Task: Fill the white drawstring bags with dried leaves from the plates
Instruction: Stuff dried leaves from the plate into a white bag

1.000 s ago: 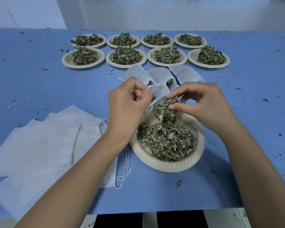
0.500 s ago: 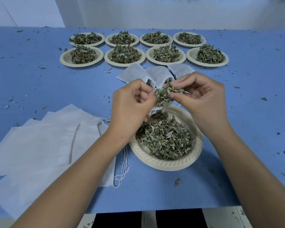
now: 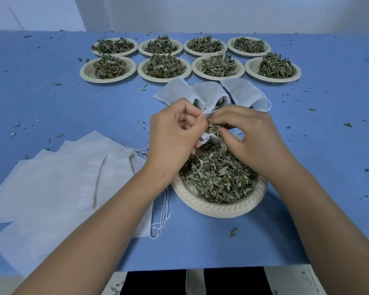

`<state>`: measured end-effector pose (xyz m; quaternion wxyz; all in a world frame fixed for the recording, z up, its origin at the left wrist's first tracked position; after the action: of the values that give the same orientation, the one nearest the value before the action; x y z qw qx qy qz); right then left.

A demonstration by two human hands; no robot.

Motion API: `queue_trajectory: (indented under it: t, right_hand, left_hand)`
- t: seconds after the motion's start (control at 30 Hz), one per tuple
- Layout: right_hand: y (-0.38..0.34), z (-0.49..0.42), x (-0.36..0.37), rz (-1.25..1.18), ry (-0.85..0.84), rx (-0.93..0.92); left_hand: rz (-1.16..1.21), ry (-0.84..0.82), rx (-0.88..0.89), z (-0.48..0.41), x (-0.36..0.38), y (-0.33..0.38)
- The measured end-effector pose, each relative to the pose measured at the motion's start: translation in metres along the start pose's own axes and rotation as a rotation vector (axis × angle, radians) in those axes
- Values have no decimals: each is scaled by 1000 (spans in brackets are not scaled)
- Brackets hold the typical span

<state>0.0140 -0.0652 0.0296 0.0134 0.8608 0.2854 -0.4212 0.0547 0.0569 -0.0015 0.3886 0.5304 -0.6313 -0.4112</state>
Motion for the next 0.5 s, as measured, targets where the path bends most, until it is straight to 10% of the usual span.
queue_trajectory:
  t: [0.5]
  right_hand:
    - [0, 1, -5, -90, 42, 35]
  left_hand:
    - [-9, -73, 70, 1, 6, 6]
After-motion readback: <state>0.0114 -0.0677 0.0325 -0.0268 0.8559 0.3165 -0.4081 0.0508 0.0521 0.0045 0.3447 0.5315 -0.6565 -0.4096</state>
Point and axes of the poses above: each hand's wrist, its own z-axis away from the middle knuckle, its own x-axis out of the palm, y = z × x, the point moved 10 cm from there along -z, towards the middle knuckle, and after that the axes turned 14 degrees about z, right-handed, at the moved point
